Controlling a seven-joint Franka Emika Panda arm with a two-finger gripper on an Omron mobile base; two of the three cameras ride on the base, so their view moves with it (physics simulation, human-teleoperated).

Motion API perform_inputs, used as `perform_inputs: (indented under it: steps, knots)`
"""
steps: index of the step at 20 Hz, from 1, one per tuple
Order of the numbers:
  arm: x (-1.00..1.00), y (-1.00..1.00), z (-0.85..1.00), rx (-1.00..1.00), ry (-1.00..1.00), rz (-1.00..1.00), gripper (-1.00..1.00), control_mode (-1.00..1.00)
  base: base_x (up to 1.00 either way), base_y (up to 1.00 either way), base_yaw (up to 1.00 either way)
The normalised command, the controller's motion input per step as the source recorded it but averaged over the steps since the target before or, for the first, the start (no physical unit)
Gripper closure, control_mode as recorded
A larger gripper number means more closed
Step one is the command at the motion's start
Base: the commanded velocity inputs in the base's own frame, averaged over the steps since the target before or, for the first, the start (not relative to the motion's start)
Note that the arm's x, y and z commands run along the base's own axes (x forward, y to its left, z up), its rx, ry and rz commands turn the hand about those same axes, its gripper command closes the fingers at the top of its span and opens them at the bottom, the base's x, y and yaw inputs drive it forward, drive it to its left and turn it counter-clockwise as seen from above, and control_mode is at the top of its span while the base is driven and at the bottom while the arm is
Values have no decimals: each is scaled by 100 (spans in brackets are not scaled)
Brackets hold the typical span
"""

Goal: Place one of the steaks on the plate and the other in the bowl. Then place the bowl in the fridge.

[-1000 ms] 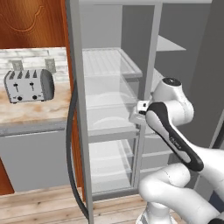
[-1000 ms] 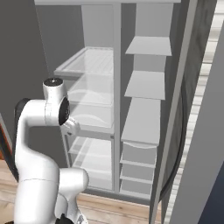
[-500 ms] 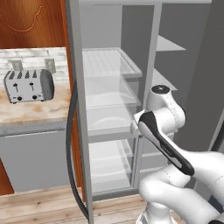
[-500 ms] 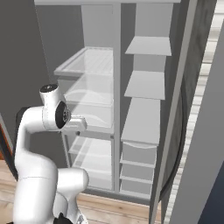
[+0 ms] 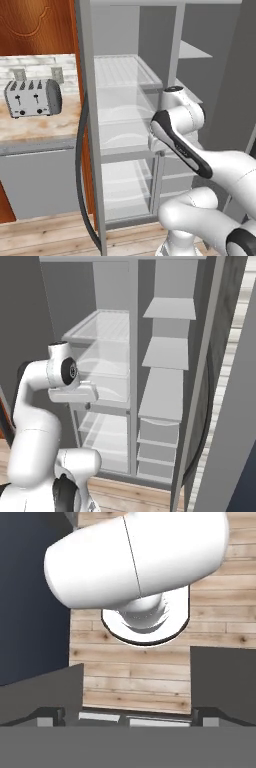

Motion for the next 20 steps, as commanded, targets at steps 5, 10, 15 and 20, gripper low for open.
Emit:
perform_inputs:
  steps: [5, 10, 15, 20]
  knots:
    - [-56, -7, -4, 0, -6, -5, -100, -100, 0, 0, 0]
    - [-23, -2, 0, 0, -2, -2, -100, -100, 0, 0, 0]
    - [0, 0, 0, 0, 0, 0, -100, -100, 0, 0, 0]
    - [0, 0, 0, 0, 0, 0, -100, 100, -46, 0, 0]
